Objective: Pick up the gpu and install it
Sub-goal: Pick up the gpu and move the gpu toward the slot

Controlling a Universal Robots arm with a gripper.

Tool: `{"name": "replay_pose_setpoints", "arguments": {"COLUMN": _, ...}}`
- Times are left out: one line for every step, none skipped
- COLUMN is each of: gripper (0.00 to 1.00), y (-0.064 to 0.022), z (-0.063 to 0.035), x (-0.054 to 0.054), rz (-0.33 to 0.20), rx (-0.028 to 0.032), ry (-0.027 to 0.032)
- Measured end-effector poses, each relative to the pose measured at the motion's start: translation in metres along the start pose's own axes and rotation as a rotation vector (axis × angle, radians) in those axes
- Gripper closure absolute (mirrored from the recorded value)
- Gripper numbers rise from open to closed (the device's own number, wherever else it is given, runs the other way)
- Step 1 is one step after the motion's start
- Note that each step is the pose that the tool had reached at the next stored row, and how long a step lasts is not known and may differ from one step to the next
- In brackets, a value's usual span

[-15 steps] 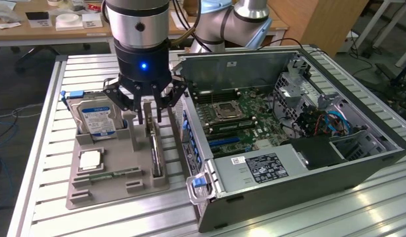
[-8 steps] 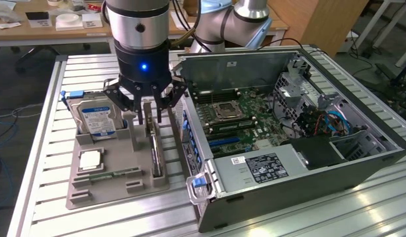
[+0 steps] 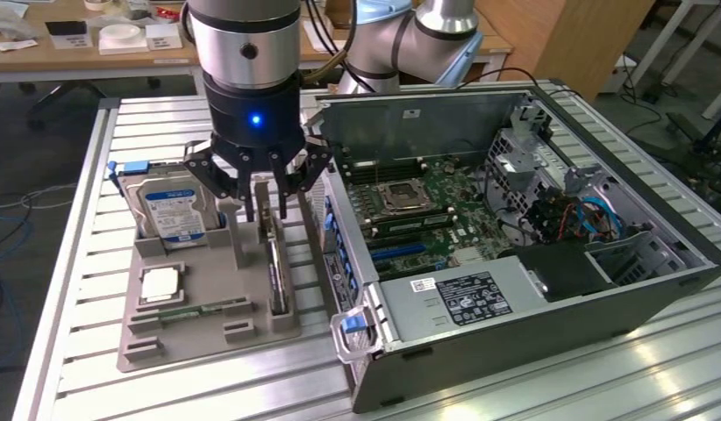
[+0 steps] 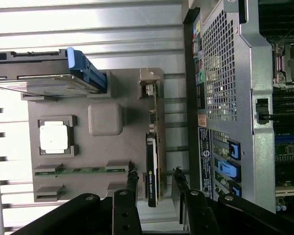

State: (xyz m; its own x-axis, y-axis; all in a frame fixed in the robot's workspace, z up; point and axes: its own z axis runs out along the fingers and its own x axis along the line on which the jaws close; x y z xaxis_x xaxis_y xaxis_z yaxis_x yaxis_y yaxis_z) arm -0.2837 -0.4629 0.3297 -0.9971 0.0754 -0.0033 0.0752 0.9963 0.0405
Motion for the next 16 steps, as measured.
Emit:
{"name": "replay_pose_setpoints", "arguments": {"gripper": 0.58, "y": 0.0, "z": 0.0002, "x": 0.0, "rz": 0.0, "rx": -0.0002, "ry": 0.0009}}
{"name": "replay_pose_setpoints", "arguments": {"gripper": 0.58, "y": 0.0, "z": 0.0003, "x": -0.001, "rz": 0.0, "rx": 0.0001, "ry": 0.0027}}
{"name": "replay_pose_setpoints", "arguments": {"gripper": 0.58, "y": 0.0, "z": 0.0004, "x": -0.001, "rz": 0.0, "rx": 0.0004, "ry": 0.0047}}
{"name": "replay_pose_setpoints", "arguments": {"gripper": 0.58, "y": 0.0, "z": 0.0007, "x": -0.001, "rz": 0.0, "rx": 0.0005, "ry": 0.0064}}
{"name": "replay_pose_setpoints", "arguments": {"gripper": 0.58, "y": 0.0001, "z": 0.001, "x": -0.002, "rz": 0.0, "rx": 0.0005, "ry": 0.0076}}
{"name": "replay_pose_setpoints", "arguments": {"gripper": 0.58, "y": 0.0001, "z": 0.0012, "x": -0.002, "rz": 0.0, "rx": 0.0009, "ry": 0.0084}}
{"name": "replay_pose_setpoints", "arguments": {"gripper": 0.58, "y": 0.0001, "z": 0.0019, "x": -0.002, "rz": 0.0, "rx": 0.0015, "ry": 0.009}}
{"name": "replay_pose_setpoints", "arguments": {"gripper": 0.58, "y": 0.0, "z": 0.0033, "x": -0.002, "rz": 0.0, "rx": 0.0022, "ry": 0.0096}}
{"name": "replay_pose_setpoints", "arguments": {"gripper": 0.58, "y": -0.0001, "z": 0.0048, "x": -0.002, "rz": 0.0, "rx": 0.0027, "ry": 0.0108}}
{"name": "replay_pose_setpoints", "arguments": {"gripper": 0.58, "y": -0.0002, "z": 0.0062, "x": -0.002, "rz": 0.0, "rx": 0.0035, "ry": 0.0127}}
{"name": "replay_pose_setpoints", "arguments": {"gripper": 0.58, "y": -0.0002, "z": 0.0076, "x": -0.002, "rz": 0.001, "rx": 0.0045, "ry": 0.0144}}
{"name": "replay_pose_setpoints", "arguments": {"gripper": 0.58, "y": -0.0003, "z": 0.009, "x": -0.002, "rz": 0.001, "rx": 0.0054, "ry": 0.0159}}
{"name": "replay_pose_setpoints", "arguments": {"gripper": 0.58, "y": -0.0003, "z": 0.0101, "x": -0.002, "rz": 0.001, "rx": 0.006, "ry": 0.0169}}
{"name": "replay_pose_setpoints", "arguments": {"gripper": 0.58, "y": -0.0003, "z": 0.0105, "x": -0.002, "rz": 0.001, "rx": 0.0062, "ry": 0.0173}}
{"name": "replay_pose_setpoints", "arguments": {"gripper": 0.58, "y": -0.0003, "z": 0.0105, "x": -0.002, "rz": 0.001, "rx": 0.0063, "ry": 0.0175}}
{"name": "replay_pose_setpoints", "arguments": {"gripper": 0.58, "y": -0.0003, "z": 0.0105, "x": -0.002, "rz": 0.001, "rx": 0.0063, "ry": 0.0175}}
